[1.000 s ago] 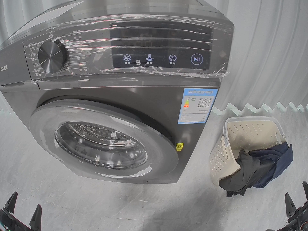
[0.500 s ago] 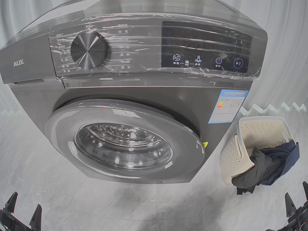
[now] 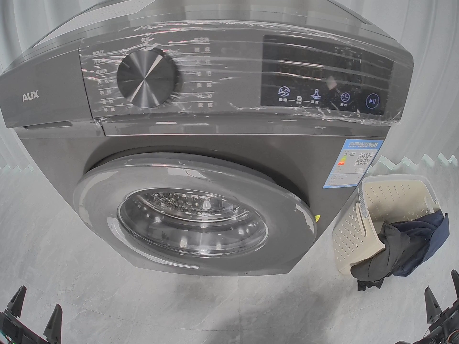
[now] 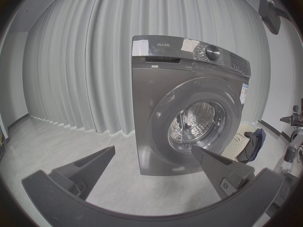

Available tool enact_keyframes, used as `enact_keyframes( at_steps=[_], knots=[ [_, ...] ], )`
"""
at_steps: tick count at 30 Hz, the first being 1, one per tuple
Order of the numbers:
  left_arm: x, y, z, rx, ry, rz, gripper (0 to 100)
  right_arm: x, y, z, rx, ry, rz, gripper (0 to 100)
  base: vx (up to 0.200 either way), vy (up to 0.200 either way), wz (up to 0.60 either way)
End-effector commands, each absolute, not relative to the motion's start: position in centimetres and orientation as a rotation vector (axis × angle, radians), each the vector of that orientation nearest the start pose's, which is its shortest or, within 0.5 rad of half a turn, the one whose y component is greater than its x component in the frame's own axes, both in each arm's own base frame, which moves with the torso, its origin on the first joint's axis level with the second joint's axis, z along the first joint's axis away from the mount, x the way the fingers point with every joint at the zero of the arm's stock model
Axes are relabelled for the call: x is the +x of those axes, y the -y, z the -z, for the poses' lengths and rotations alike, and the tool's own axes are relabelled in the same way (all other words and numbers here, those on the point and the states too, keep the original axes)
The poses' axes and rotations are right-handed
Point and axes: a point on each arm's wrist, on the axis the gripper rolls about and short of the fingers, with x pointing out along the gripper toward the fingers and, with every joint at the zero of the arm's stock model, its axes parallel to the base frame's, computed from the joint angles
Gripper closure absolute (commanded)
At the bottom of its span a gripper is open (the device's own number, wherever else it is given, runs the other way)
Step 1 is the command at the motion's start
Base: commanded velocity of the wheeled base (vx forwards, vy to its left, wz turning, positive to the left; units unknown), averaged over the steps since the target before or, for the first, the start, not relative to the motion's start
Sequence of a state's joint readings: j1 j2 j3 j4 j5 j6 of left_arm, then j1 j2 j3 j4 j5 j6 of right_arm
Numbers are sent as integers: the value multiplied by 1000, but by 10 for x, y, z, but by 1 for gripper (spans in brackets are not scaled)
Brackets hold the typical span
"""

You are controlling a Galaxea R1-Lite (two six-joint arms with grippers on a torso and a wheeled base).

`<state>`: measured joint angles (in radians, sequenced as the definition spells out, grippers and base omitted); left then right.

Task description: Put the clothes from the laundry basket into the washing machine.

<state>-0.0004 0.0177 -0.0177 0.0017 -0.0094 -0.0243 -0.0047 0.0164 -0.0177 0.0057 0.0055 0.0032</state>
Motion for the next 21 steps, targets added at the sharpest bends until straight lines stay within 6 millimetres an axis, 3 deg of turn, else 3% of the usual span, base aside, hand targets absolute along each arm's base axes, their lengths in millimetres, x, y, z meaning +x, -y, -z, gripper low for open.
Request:
enact_keyframes(
  at_steps=[1,21],
  knots=[
    [-23,0,-76,-25,0,9,0,-23,0,-75,3,-5,-2,0,0,0,0],
    [-23,0,-76,-25,0,9,0,-23,0,-75,3,-5,-2,0,0,10,0]
  ],
)
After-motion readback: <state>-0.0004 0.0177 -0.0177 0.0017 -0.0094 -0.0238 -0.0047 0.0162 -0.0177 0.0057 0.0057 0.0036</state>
